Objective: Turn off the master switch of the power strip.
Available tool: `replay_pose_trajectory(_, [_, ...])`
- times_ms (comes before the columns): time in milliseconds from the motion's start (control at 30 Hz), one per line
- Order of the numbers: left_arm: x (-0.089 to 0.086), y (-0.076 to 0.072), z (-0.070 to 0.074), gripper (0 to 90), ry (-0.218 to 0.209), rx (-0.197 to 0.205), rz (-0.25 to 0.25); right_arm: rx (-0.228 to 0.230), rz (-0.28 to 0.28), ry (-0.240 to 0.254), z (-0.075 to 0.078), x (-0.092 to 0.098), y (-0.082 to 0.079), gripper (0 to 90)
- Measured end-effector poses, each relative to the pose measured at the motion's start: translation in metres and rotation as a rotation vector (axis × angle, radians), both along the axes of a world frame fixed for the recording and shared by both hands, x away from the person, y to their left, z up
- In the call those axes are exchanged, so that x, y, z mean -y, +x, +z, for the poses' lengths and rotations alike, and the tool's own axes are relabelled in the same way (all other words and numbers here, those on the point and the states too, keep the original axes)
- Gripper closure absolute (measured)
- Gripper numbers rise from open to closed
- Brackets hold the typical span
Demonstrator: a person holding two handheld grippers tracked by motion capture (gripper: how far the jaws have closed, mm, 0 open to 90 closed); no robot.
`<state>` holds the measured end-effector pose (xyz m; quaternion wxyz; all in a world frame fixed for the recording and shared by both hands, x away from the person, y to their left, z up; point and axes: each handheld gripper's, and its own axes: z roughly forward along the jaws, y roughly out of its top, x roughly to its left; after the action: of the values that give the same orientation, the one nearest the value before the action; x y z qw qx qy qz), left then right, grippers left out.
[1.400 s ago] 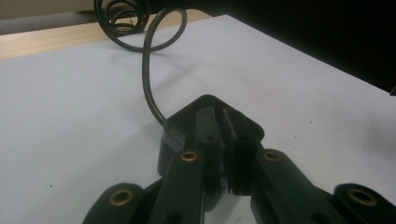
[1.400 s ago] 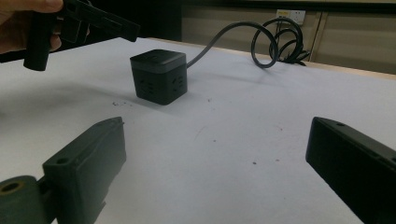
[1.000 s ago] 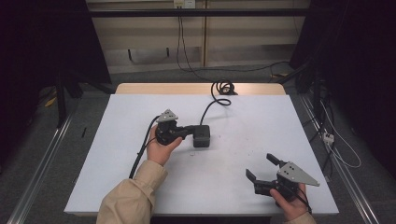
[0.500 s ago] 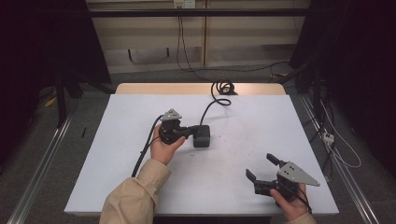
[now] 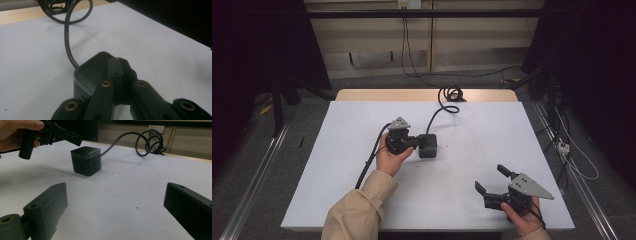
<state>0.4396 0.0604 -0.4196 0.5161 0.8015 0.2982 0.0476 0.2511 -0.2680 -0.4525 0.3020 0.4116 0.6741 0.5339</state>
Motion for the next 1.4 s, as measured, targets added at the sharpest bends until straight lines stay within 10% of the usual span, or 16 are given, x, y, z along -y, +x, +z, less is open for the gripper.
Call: replay_pose_trajectory(1400, [0.0072,0.0021,-0.0075,90.0,0.019,-0.001,0.002,-0.003,0.005,-0.001,-0.0010,-0.0002,0.0009,4.9])
